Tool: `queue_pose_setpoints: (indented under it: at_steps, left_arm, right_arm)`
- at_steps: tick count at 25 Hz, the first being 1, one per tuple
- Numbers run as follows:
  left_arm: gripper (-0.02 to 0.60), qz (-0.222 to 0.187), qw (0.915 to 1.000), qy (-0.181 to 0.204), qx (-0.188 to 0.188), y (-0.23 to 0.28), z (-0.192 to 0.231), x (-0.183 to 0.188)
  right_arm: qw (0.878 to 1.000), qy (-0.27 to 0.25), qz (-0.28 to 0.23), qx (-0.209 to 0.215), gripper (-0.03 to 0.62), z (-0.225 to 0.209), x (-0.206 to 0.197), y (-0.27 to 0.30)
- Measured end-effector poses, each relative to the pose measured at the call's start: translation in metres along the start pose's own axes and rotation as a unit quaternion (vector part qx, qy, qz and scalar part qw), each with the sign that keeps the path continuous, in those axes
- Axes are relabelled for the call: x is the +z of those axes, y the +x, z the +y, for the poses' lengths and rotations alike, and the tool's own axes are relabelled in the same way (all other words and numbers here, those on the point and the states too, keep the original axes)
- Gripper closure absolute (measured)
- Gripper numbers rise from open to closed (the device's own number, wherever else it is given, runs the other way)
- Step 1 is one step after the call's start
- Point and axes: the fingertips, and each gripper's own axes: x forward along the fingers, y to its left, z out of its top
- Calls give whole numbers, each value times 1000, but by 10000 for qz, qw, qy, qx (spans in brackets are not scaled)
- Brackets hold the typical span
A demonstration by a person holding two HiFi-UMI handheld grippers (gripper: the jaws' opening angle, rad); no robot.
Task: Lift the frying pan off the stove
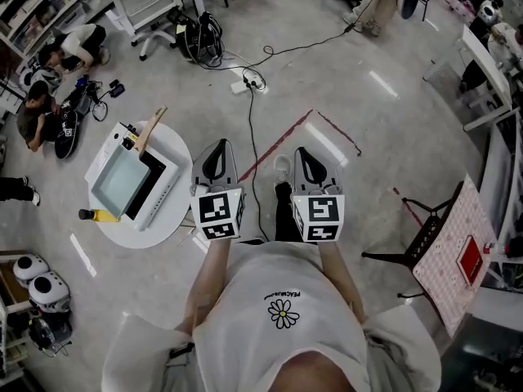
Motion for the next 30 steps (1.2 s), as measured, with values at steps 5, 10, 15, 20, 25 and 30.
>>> queue_pose_setpoints:
  at_steps: [5,10,15,20,25,30]
  left_arm:
    - [583,22,9996,31,267,62,13,-1]
    - [583,171,9981,44,597,120,29,12]
    - [583,246,9959,-26,865,186,38,25]
    - [583,276,9929,-67,1153,251,49,44]
    - [582,120,9882,-186,1519,306,64,70]
    - [583,64,9847,-193,1731,326,68,80]
  right_arm:
    - [9996,-5,-80,265,591,-25,6,73]
    - [9981,120,67,598,591,-51,20,146]
    - [9953,67,151,957,591,-77,36,216]
    - [9914,3,213,1290,591,-107,56,282]
    - [9866,-162,169,1614,591,-132,78,336]
    - [9833,-203,162,1804,591,-143,83,366]
